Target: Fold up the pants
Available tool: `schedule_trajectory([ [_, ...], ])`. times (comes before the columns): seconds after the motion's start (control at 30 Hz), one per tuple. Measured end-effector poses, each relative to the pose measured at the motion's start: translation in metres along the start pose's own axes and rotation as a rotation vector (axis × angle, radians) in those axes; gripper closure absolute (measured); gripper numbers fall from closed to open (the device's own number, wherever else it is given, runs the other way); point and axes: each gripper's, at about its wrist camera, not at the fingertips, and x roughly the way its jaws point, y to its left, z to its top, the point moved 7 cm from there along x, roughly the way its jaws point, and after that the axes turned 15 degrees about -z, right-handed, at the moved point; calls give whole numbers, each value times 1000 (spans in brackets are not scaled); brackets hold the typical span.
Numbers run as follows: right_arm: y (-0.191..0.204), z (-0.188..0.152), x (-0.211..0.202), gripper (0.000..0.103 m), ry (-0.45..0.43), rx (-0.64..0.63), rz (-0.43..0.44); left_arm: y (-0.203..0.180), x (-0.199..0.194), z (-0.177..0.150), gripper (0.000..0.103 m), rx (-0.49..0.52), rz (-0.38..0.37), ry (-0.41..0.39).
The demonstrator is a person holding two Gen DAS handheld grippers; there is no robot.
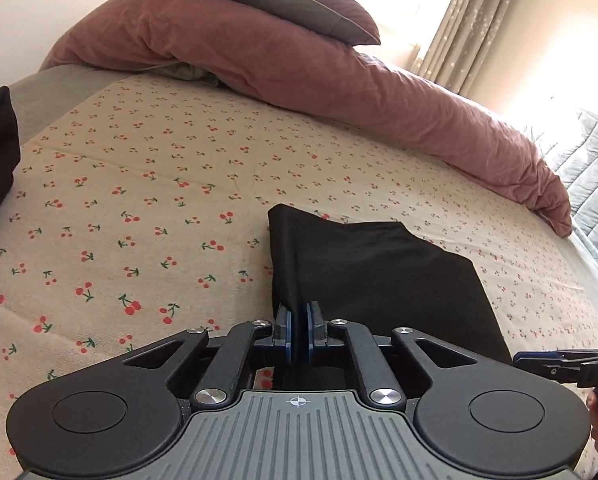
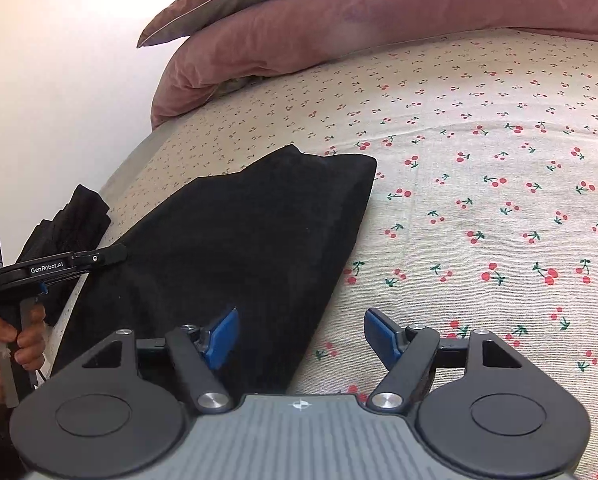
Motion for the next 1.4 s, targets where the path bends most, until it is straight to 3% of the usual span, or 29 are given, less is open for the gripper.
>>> schedule_trajectory([
  [0.1, 2, -3, 3, 30, 11, 14, 12, 3, 1, -1, 78, 4, -2, -8],
  [0.17, 0, -4, 7, 30, 29, 45, 28, 3, 2, 2, 27, -4, -14, -27],
  [0.2, -2, -5, 9, 30, 37, 73, 37, 3, 4, 3, 21, -17, -35, -35],
  [0.33, -15, -3, 15, 36, 32, 202, 98, 13, 31, 0, 25, -120, -119, 30],
  [0.37, -18, -2, 17, 39, 29, 230, 109, 18, 40, -3, 32, -166, -135, 54],
  [0.5, -25, 2, 33, 68, 22, 377, 160, 18, 57, -4, 44, -239, -183, 58],
  [0.53, -27, 2, 38, 77, 32, 418, 169, 16, 59, -2, 54, -250, -197, 58],
  [0.63, -31, 5, 41, 87, 42, 495, 185, 13, 66, 4, 70, -338, -235, 30],
  [0.77, -44, 19, 27, 88, -13, 470, 111, -6, 87, 12, 80, -386, -274, -12],
  [0.97, -114, 43, 10, 89, -103, 561, 39, -58, 147, 20, 81, -350, -328, -25],
  [1.1, -150, 58, 5, 89, -173, 576, -5, -91, 181, 33, 82, -291, -345, -24],
  [1.23, -164, 77, 3, 87, -250, 533, -14, -105, 198, 46, 81, -225, -385, -81],
  [1.3, -167, 83, 7, 77, -267, 487, -50, -100, 206, 43, 75, -189, -322, -68],
  [1.33, -172, 83, 7, 70, -278, 475, -109, -97, 208, 42, 70, -178, -272, -44],
  [1.4, -173, 81, 9, 65, -277, 430, -172, -94, 202, 43, 56, -130, -208, -40],
])
